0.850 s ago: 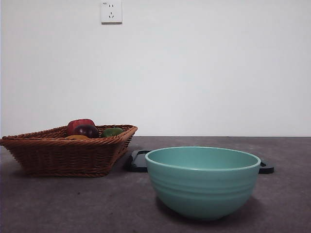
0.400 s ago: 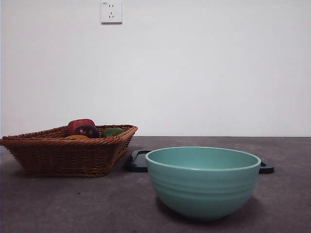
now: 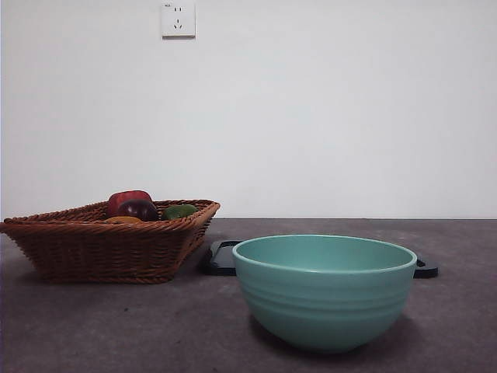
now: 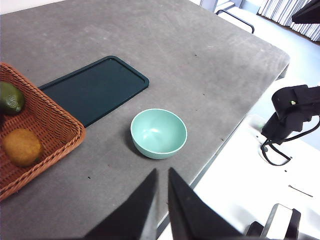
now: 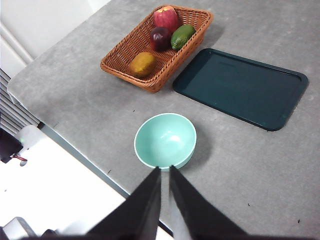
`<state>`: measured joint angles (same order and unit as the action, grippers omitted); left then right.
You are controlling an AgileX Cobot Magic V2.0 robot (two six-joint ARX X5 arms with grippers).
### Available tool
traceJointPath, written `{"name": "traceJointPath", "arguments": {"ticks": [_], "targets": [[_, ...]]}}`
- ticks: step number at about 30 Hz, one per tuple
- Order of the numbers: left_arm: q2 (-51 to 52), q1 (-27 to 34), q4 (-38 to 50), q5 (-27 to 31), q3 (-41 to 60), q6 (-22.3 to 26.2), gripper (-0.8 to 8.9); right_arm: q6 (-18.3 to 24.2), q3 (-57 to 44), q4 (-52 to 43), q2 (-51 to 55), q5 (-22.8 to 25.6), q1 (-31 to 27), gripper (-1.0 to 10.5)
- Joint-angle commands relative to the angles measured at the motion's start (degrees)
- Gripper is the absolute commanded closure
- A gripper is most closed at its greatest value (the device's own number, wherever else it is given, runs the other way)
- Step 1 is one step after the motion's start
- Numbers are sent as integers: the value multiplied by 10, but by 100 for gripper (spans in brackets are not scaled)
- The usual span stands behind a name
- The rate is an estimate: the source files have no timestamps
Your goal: Pick up the wifruite, put it on the bowl, pick up the plate, put it on desk
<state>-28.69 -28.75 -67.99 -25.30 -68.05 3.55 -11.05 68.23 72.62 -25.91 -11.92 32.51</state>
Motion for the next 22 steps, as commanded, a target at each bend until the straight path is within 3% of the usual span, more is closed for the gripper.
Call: {"name": "traceJointPath", "arguments": {"ticks": [1, 8, 14, 17, 22], "targets": [[-1, -3, 3, -1, -6, 1, 787, -5, 9, -6, -1, 0, 3, 924], [-1, 13, 2, -1, -4, 1, 786, -5, 9, -6, -1, 0, 3, 924], [0, 125, 15, 5, 17, 30, 786, -5, 9, -6, -1, 0, 3, 924], [17, 181, 96, 37, 81, 16, 786, -5, 9, -6, -1, 0, 3, 924], [87, 251, 343, 62, 275, -38, 786, -5, 9, -6, -1, 0, 3, 924]]}}
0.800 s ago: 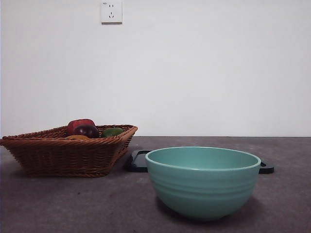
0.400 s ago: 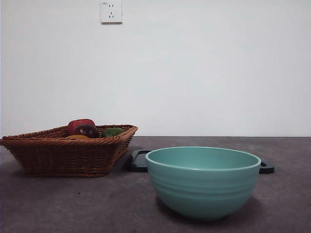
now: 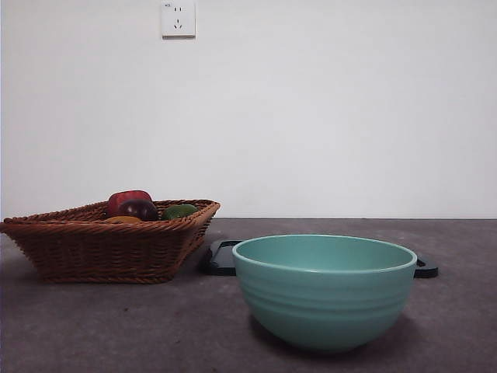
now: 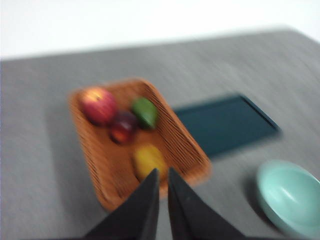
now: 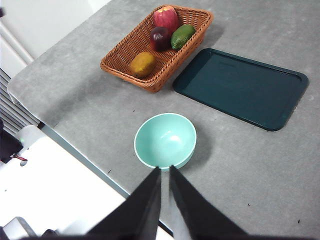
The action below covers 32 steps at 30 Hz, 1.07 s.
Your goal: Pick up the wifruite, put it on the bowl, pick up the plate, put it on desk
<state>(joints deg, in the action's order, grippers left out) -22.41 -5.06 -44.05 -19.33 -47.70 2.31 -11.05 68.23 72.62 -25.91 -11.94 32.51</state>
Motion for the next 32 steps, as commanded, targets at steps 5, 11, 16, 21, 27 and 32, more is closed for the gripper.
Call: {"name": "traceJointPath", "arguments": {"ticks": [5, 11, 16, 21, 27, 32], "targets": [[104, 34, 282, 47, 257, -27, 786, -5, 9, -6, -1, 0, 3, 924], [172, 36, 363, 120, 404, -75, 786, -5, 9, -6, -1, 0, 3, 924], [209, 36, 359, 151, 454, -95, 786, -5, 9, -6, -1, 0, 3, 924], [222, 36, 344, 172, 471, -95, 786, -5, 9, -6, -1, 0, 3, 924], [222, 36, 332, 226, 471, -88, 786, -5, 9, -6, -1, 0, 3, 924], [222, 36, 333, 226, 471, -89, 786, -5, 9, -6, -1, 0, 3, 924]]}}
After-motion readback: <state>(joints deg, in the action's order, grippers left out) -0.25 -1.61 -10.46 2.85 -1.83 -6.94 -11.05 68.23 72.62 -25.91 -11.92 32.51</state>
